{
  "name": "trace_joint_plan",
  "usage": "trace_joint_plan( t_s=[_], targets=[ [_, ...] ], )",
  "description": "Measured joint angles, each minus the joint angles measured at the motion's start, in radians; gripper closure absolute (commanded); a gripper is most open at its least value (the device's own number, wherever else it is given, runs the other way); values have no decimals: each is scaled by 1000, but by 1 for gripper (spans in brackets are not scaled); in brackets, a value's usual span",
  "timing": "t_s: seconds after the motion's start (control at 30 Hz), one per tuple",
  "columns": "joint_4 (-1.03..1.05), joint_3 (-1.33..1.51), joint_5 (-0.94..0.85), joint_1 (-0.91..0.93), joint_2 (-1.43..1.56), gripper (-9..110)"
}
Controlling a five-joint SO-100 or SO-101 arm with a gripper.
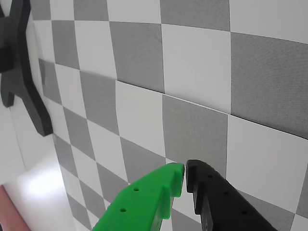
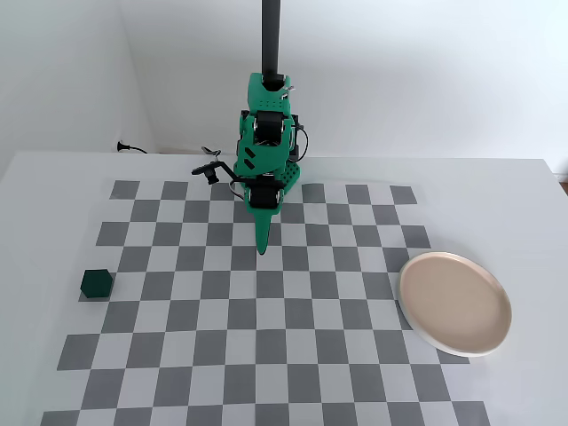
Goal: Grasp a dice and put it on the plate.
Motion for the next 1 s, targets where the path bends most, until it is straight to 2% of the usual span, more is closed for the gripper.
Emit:
trace_joint_plan(
  t_s=[1.0],
  targets=[
    [5,0,-57,-49,0,106]
  ],
)
